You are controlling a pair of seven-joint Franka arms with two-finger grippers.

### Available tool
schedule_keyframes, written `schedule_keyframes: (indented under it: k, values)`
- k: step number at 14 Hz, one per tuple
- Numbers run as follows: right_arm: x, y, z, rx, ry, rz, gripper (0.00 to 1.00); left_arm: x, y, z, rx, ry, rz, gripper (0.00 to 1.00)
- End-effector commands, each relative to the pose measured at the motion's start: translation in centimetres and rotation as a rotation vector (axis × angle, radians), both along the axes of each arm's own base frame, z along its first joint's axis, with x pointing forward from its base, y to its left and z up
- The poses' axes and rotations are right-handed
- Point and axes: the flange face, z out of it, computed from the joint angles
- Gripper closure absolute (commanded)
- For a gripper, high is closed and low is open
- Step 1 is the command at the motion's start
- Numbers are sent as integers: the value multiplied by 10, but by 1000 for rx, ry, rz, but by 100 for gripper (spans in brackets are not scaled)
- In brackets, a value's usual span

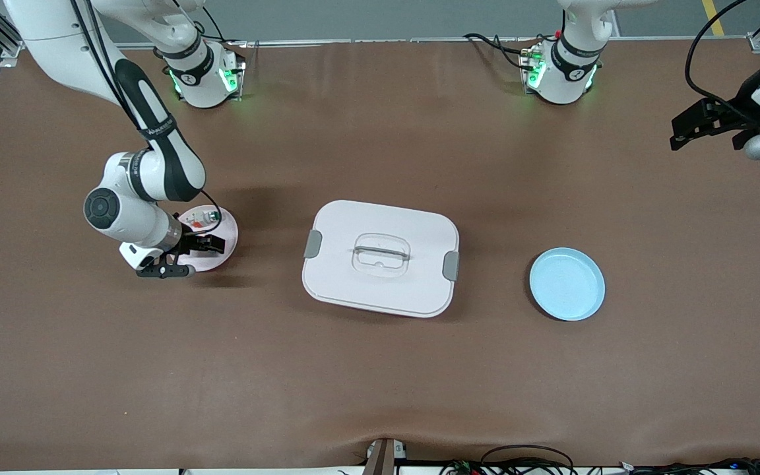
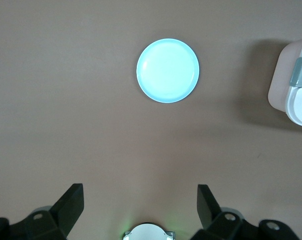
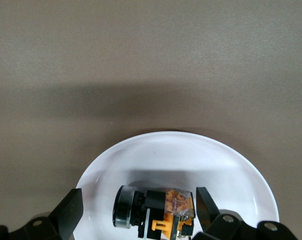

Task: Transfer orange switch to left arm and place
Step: 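Close the right gripper on the orange switch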

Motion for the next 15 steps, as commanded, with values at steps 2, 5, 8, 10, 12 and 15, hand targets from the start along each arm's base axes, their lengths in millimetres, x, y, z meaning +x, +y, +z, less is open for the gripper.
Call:
schedule_keyframes:
  k: [2, 5, 8, 10, 12, 15]
  values:
    - [0, -19, -1, 11, 1, 10, 0, -2, 0, 4, 10, 5, -4, 0]
    - [-8, -19, -9, 10, 10, 8, 0, -2, 0, 5, 10, 3, -4, 0]
    - [-11, -20, -11, 9, 19, -5, 0, -2, 0, 3, 10, 6, -4, 0]
    - [-13, -20, -13, 9, 26, -11, 0, -2, 0, 3, 10, 6, -4, 0]
    - [-15, -19, -14, 9, 29, -9, 0, -2, 0, 3, 10, 6, -4, 0]
    - [-15, -17, -14, 12, 38, -17, 0, -2, 0, 2, 10, 8, -4, 0]
